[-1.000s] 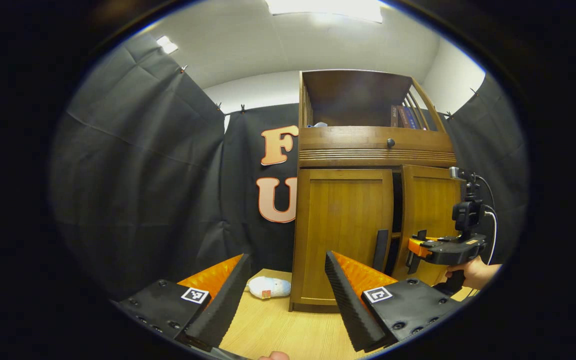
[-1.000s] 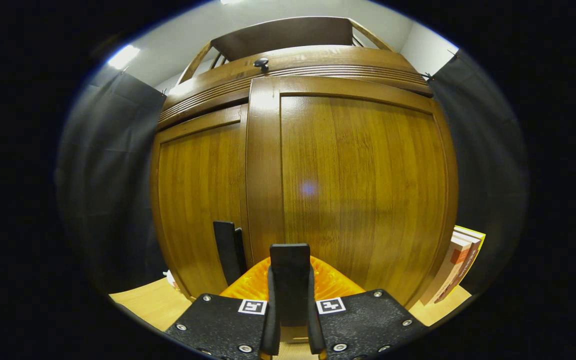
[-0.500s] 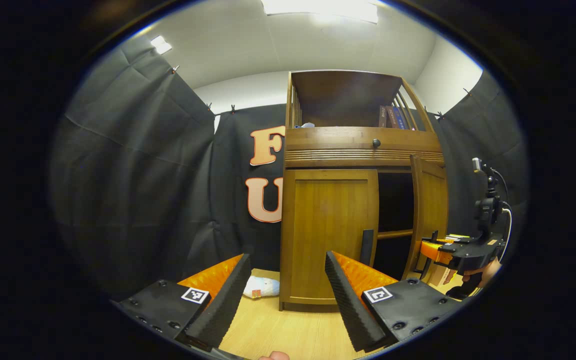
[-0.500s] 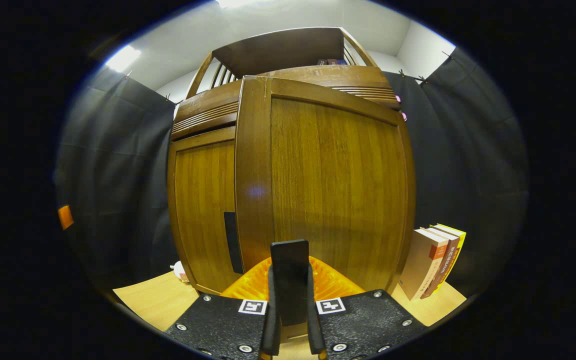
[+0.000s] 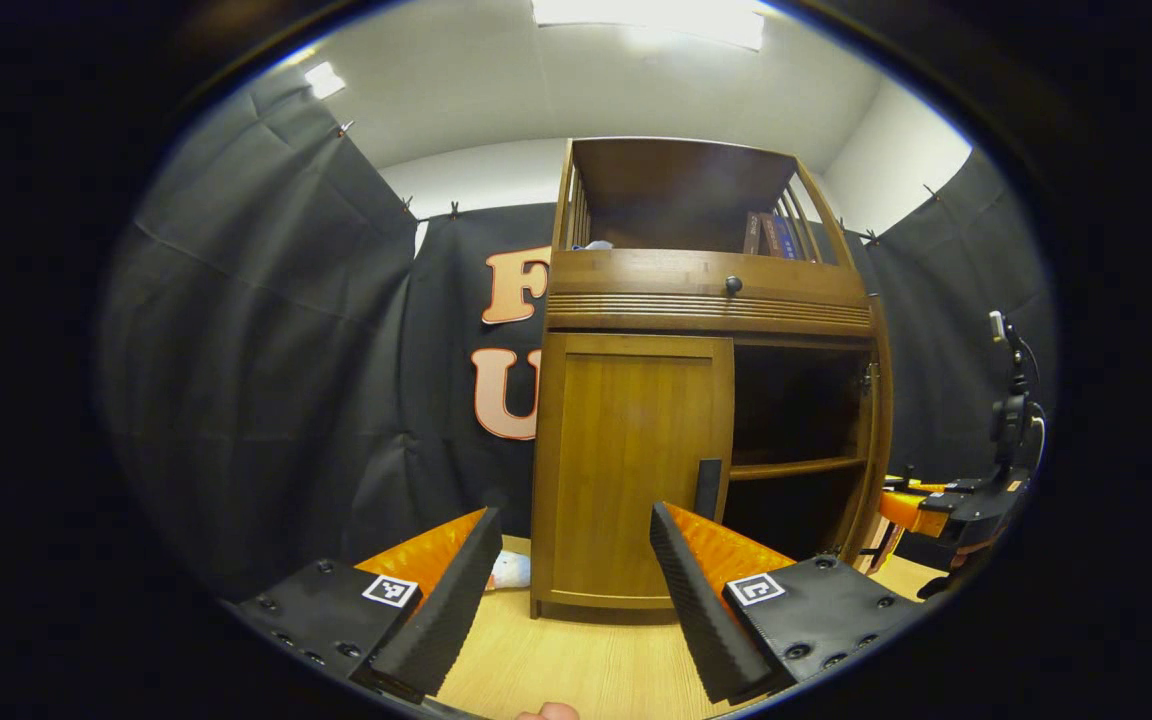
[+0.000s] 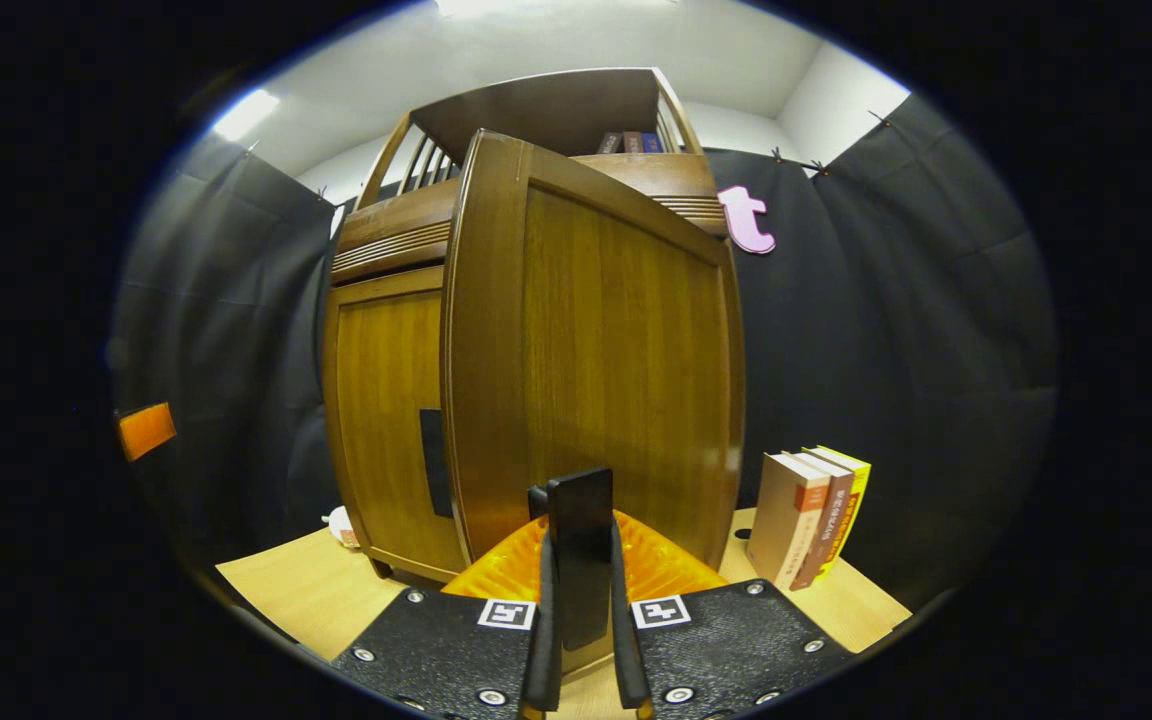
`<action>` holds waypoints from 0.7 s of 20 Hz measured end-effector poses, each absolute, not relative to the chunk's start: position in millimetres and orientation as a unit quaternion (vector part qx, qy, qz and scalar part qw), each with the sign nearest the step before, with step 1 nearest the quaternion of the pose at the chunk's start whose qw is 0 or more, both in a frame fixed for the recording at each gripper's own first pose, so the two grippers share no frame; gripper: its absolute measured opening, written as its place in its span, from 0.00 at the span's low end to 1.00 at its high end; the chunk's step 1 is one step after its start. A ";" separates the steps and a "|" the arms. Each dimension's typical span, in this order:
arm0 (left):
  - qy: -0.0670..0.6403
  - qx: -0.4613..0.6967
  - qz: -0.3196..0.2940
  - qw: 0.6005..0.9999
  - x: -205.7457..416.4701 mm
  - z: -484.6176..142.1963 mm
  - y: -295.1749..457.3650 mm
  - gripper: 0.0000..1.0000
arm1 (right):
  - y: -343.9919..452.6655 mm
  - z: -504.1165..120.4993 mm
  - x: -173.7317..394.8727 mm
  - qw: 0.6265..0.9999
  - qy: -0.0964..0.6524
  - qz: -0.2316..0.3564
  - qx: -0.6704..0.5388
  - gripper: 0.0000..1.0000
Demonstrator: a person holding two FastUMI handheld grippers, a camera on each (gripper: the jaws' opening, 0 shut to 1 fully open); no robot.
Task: Open the right door of the double-door shoe cabinet with the right hand, and open the left door with the left hand.
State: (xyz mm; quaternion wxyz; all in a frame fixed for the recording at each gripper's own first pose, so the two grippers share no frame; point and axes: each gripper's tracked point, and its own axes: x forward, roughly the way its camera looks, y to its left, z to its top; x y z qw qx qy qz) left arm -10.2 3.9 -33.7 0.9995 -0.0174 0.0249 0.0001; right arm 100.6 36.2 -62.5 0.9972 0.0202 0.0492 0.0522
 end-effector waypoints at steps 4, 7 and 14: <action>0.028 -0.018 -0.008 0.999 -10.4 -36.0 -3.9 0.95 | 1.1 -60.4 85.1 0.998 0.047 0.023 0.025 0.20; 0.025 -0.020 -0.014 0.999 -10.1 -34.7 -7.8 0.94 | -14.1 -58.1 80.2 0.999 0.049 0.012 0.012 0.12; 0.030 -0.023 -0.014 0.999 -11.8 -38.9 -6.8 0.94 | -52.1 -57.3 73.1 0.998 0.053 -0.012 0.015 0.05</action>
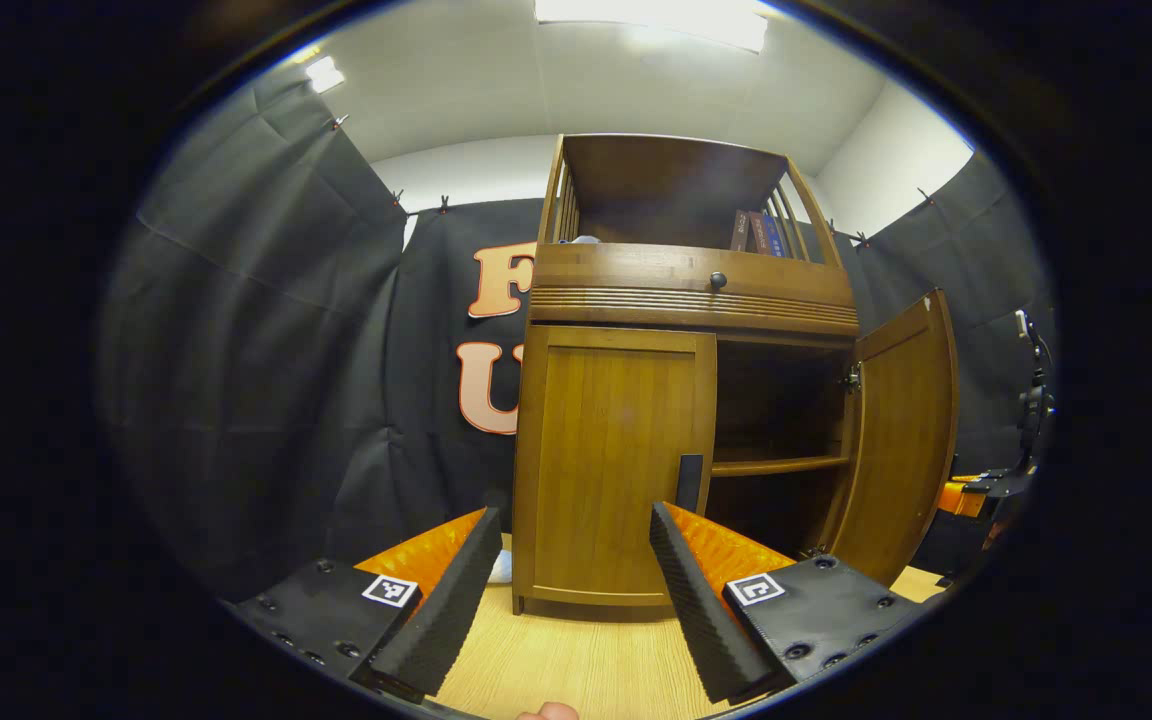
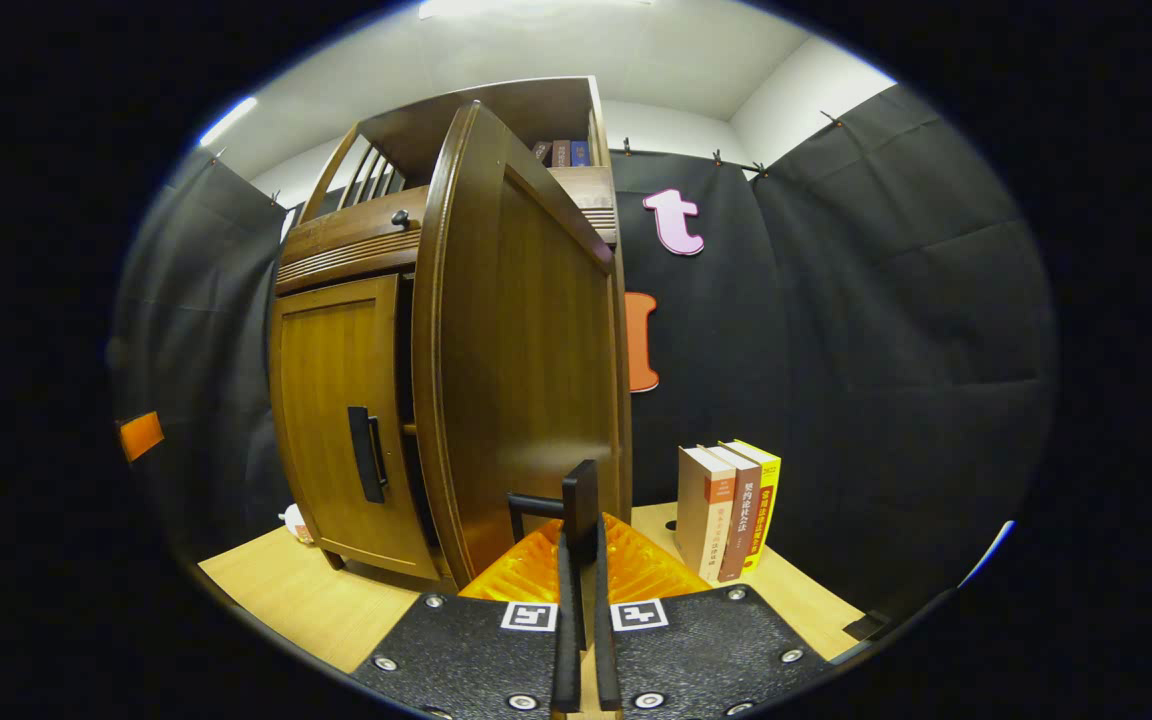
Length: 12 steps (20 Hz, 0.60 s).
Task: Open the right door of the double-door shoe cabinet with the right hand, and open the left door with the left hand.
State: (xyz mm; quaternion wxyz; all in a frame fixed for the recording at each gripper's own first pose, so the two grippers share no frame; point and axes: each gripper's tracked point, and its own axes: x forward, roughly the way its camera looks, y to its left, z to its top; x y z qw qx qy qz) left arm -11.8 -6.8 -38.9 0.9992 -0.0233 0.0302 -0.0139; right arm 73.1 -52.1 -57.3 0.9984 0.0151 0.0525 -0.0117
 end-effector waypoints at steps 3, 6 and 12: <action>0.035 -0.022 -0.012 0.999 -14.2 -42.8 -3.4 0.99 | -86.9 -56.7 70.5 0.998 0.055 -0.040 0.016 0.01; 0.037 -0.020 -0.008 0.999 -13.4 -45.7 1.0 0.96 | -95.7 -55.3 69.4 0.998 0.046 -0.029 0.040 0.00; 0.048 -0.021 0.000 0.999 -12.8 -55.2 7.2 0.94 | -107.4 -56.1 67.5 0.999 0.033 0.003 0.011 0.00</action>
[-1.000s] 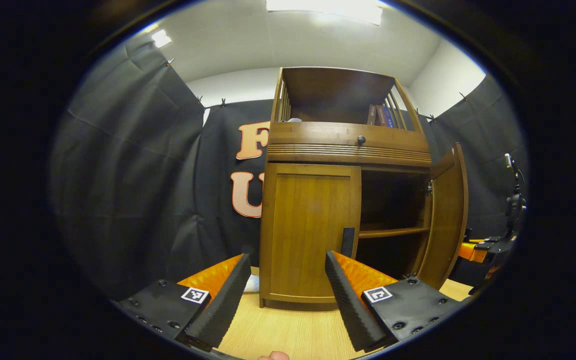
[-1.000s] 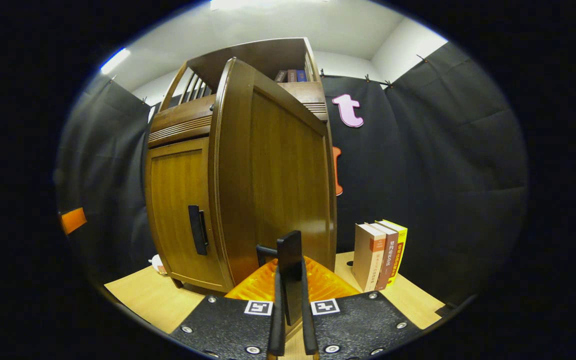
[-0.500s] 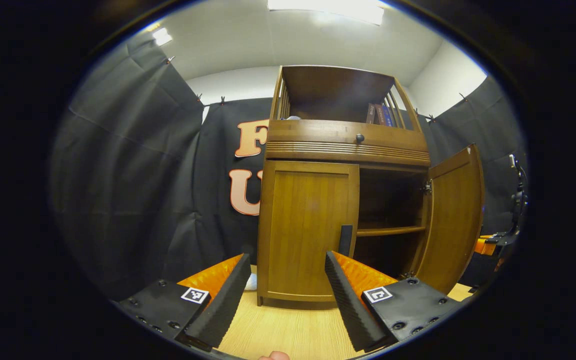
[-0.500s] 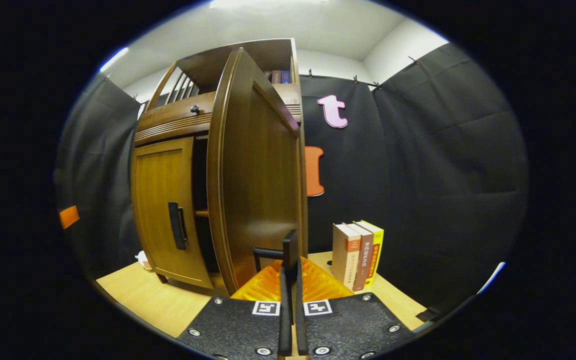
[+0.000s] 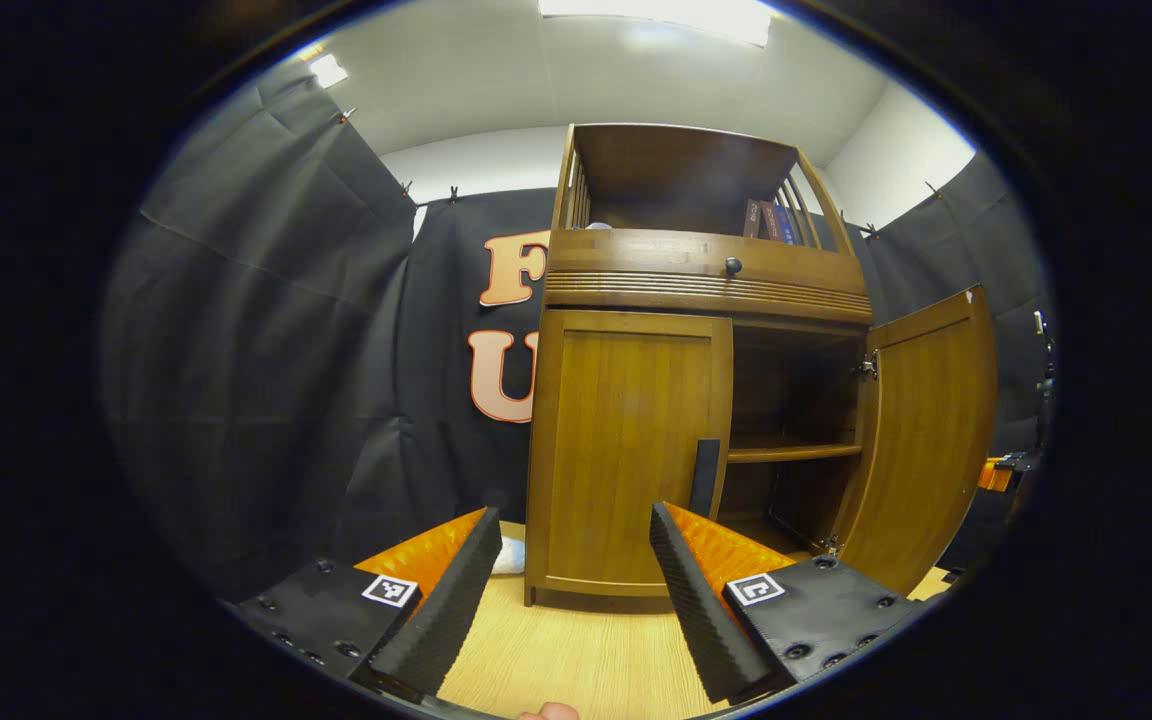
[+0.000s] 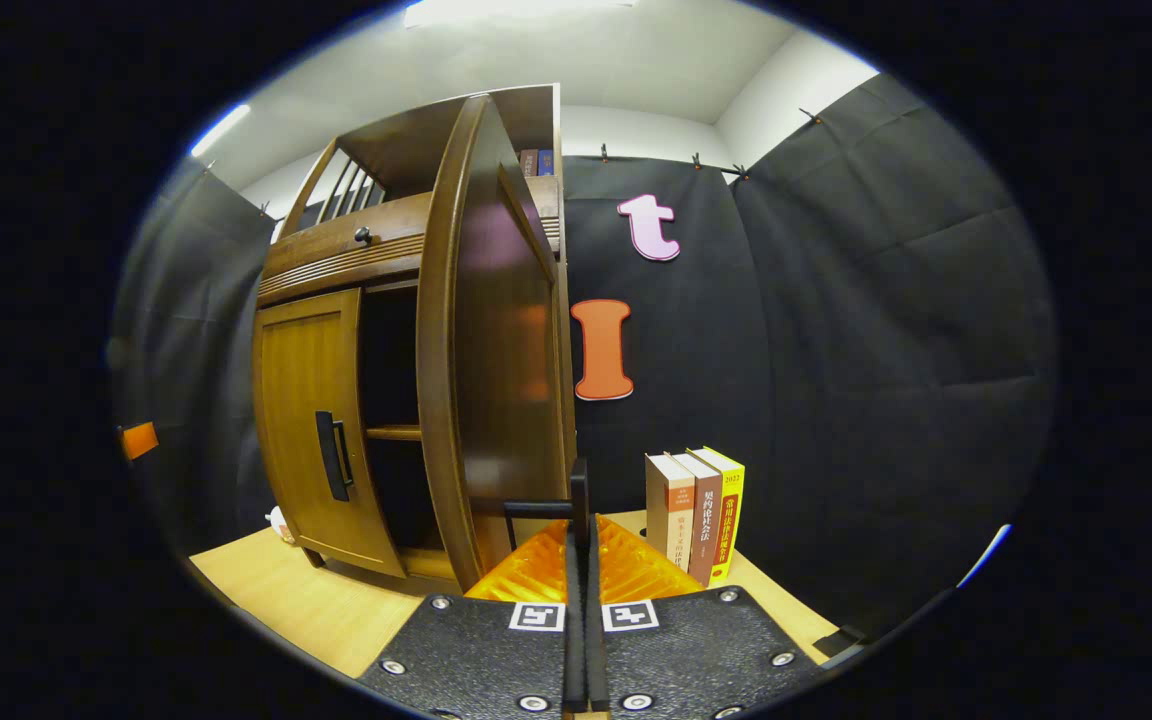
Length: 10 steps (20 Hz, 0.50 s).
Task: Open the right door of the double-door shoe cabinet with the right hand, and open the left door with the left hand.
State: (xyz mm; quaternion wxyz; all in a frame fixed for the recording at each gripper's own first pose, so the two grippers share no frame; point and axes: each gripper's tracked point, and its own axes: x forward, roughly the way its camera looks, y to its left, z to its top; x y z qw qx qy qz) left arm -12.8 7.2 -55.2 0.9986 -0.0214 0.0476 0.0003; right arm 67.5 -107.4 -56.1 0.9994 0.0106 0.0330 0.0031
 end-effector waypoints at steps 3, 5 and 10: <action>0.049 -0.023 0.006 0.999 -16.7 -59.3 13.4 0.94 | -119.5 -57.4 71.3 0.999 0.035 0.024 0.018 0.05; 0.048 -0.025 0.011 0.998 -20.1 -62.9 18.3 0.94 | -128.6 -56.5 71.1 0.998 0.032 0.037 0.027 0.05; 0.057 -0.025 0.028 0.998 -25.4 -75.0 34.1 0.96 | -142.7 -58.8 74.9 0.996 0.037 0.068 0.034 0.00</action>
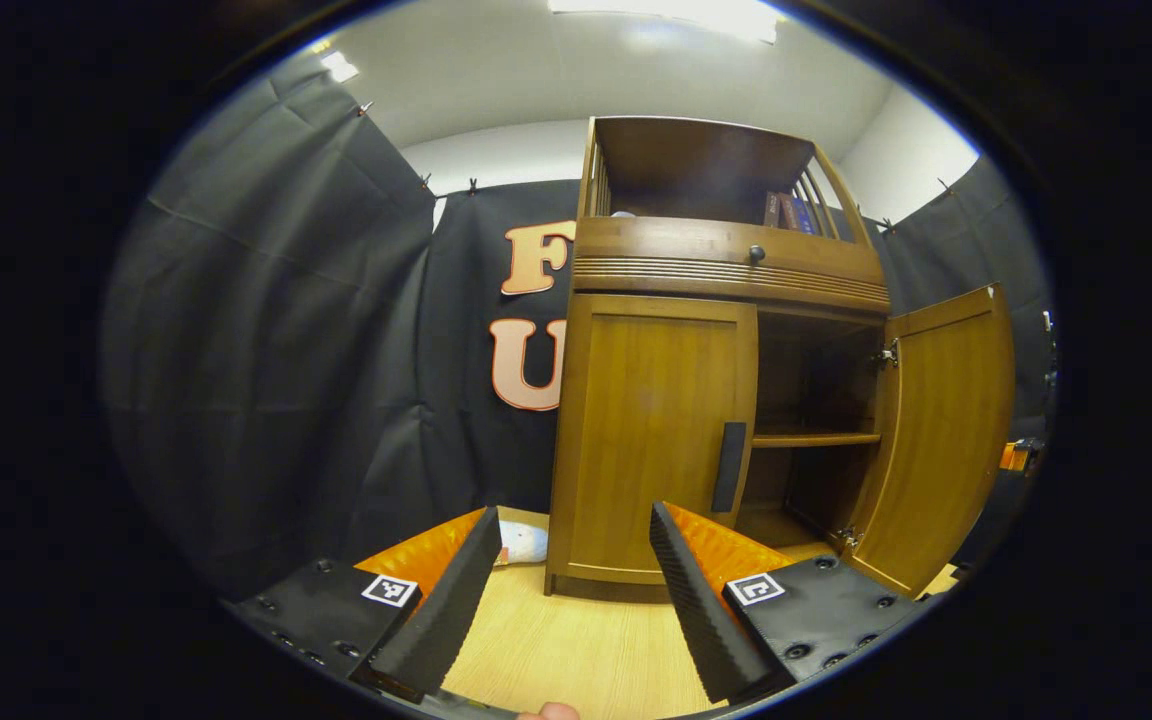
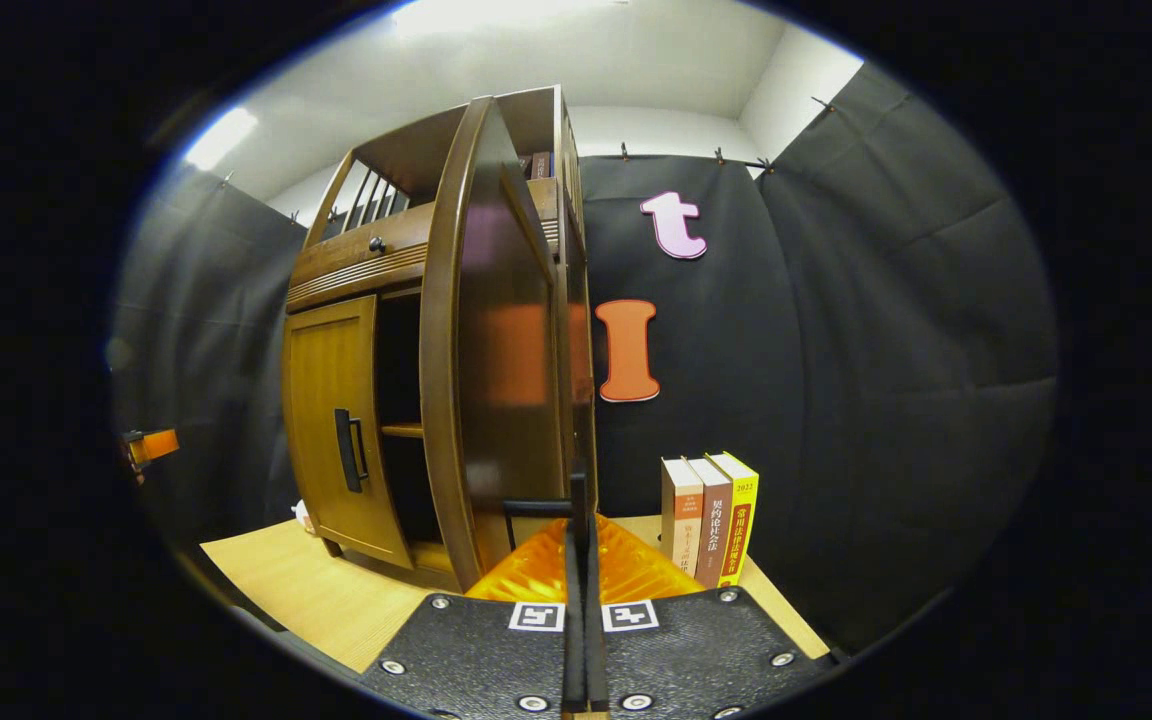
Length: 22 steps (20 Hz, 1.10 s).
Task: Open the right door of the double-door shoe cabinet with the right hand, and open the left door with the left hand.
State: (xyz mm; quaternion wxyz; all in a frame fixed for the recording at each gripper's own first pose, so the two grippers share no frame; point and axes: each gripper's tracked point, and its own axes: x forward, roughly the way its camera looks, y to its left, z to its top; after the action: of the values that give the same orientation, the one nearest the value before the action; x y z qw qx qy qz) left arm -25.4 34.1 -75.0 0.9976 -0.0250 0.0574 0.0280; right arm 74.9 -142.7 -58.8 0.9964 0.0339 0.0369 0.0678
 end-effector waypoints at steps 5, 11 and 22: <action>0.058 -0.019 0.037 0.997 -23.0 -77.0 47.4 0.99 | -152.0 -60.4 74.7 0.994 0.033 0.095 0.046 0.01; 0.064 -0.024 0.038 0.997 -21.4 -83.0 48.3 0.96 | -151.4 -63.6 72.8 0.994 0.048 0.083 0.043 0.05; 0.061 -0.030 -0.002 0.998 -1.0 -82.0 13.6 0.97 | -155.0 -42.7 -8.8 0.998 0.036 -0.033 0.037 0.05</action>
State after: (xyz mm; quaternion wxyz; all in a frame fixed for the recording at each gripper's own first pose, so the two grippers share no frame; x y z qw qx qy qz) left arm -1.0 13.6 -82.0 0.9977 -0.0305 0.0605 -0.0020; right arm -8.8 -155.0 -42.7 0.9981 0.0373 0.0364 -0.0326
